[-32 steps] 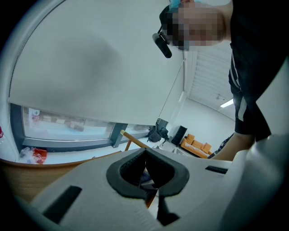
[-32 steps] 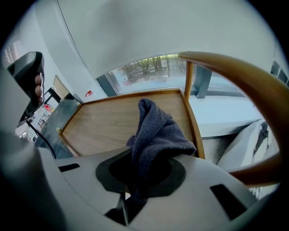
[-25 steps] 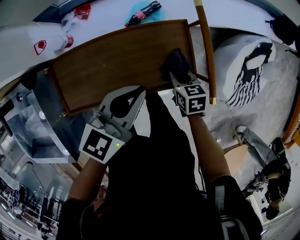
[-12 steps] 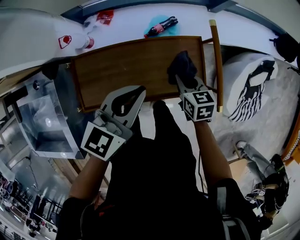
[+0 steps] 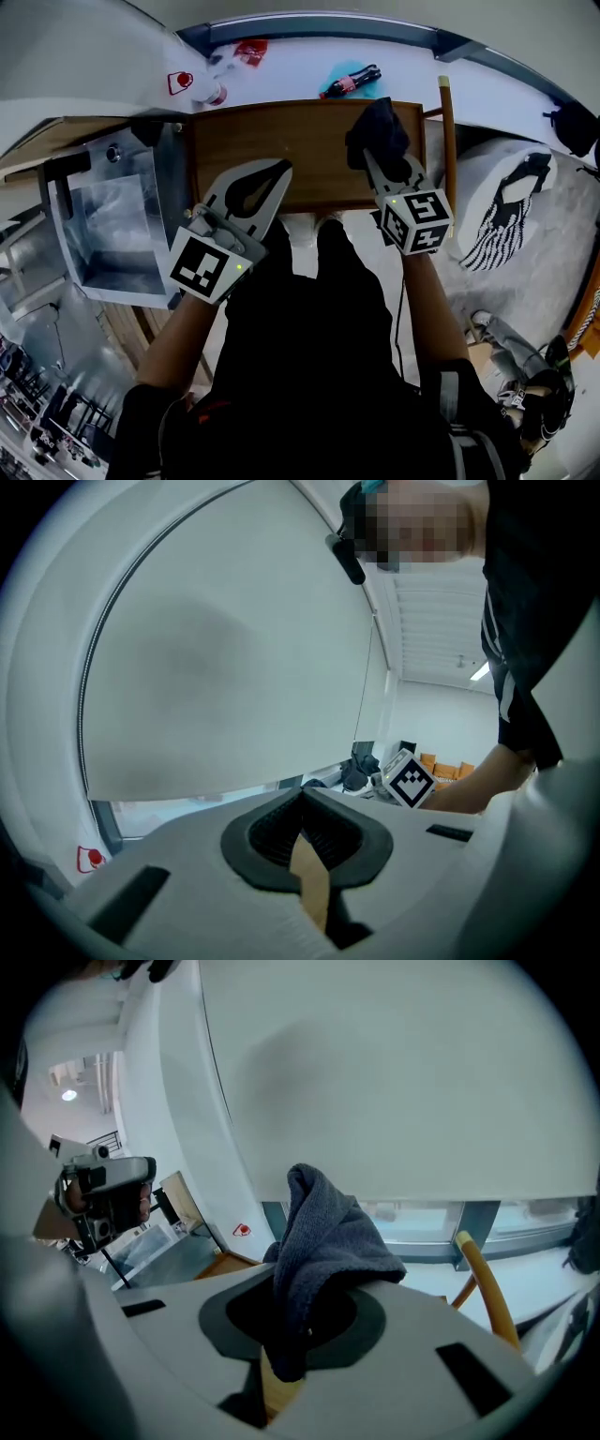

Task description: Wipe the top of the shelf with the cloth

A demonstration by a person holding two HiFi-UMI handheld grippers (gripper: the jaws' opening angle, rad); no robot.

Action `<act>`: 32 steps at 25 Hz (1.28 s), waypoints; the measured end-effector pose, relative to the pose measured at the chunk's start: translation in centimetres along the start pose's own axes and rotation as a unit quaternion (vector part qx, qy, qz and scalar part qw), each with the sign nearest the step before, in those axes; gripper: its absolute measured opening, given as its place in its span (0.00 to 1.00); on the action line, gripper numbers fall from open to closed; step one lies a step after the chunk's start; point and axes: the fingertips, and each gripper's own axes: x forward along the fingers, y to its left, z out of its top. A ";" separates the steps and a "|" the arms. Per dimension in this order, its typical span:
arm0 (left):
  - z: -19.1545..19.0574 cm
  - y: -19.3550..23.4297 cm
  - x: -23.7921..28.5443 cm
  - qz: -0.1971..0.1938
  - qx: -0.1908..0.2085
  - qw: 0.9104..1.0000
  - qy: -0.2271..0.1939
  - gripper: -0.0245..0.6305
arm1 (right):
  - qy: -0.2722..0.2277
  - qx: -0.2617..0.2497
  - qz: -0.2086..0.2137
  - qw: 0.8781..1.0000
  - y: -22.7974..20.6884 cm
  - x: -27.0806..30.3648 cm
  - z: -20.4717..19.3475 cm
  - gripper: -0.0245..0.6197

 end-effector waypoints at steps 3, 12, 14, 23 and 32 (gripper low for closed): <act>1.6 1.0 -1.4 0.012 0.007 1.000 -0.011 0.07 | -0.020 -0.013 0.012 1.000 2.1 -0.5 2.7 0.12; 5.1 3.5 -6.2 0.050 0.037 0.997 -0.047 0.07 | -0.064 -0.049 0.033 0.996 7.0 -2.1 8.2 0.12; 5.8 3.6 -7.0 0.056 0.041 0.996 -0.054 0.07 | -0.071 -0.053 0.038 0.995 8.0 -2.6 8.9 0.12; 8.3 4.2 -9.7 0.073 0.053 0.992 -0.088 0.07 | -0.104 -0.068 0.061 0.990 12.3 -3.9 12.6 0.12; 9.9 5.1 -11.3 0.084 0.061 0.989 -0.108 0.07 | -0.132 -0.075 0.080 0.985 14.8 -5.3 15.6 0.12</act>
